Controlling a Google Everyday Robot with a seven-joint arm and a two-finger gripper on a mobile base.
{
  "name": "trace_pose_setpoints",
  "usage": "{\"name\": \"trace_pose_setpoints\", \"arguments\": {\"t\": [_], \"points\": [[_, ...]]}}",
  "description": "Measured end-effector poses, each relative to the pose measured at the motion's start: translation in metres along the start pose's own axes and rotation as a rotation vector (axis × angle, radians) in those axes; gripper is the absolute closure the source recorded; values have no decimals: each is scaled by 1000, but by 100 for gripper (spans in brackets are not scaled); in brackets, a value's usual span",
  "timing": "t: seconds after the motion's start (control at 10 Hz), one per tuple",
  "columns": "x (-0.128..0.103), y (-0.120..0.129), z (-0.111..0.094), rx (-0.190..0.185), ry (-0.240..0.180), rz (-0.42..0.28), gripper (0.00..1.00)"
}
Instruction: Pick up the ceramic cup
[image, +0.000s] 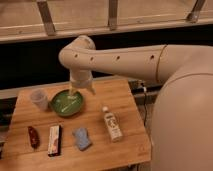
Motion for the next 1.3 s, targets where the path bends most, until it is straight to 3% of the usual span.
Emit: {"name": "trace_pose_setpoints", "arguments": {"t": [0.3, 0.5, 0.8, 1.1, 1.3], "points": [[1, 3, 0, -4, 1, -4, 35], [10, -6, 4, -8, -9, 30, 35], [28, -45, 27, -25, -50, 65, 35], [22, -53, 32, -56, -90, 14, 35], [1, -35, 33, -81, -121, -40, 35]]}}
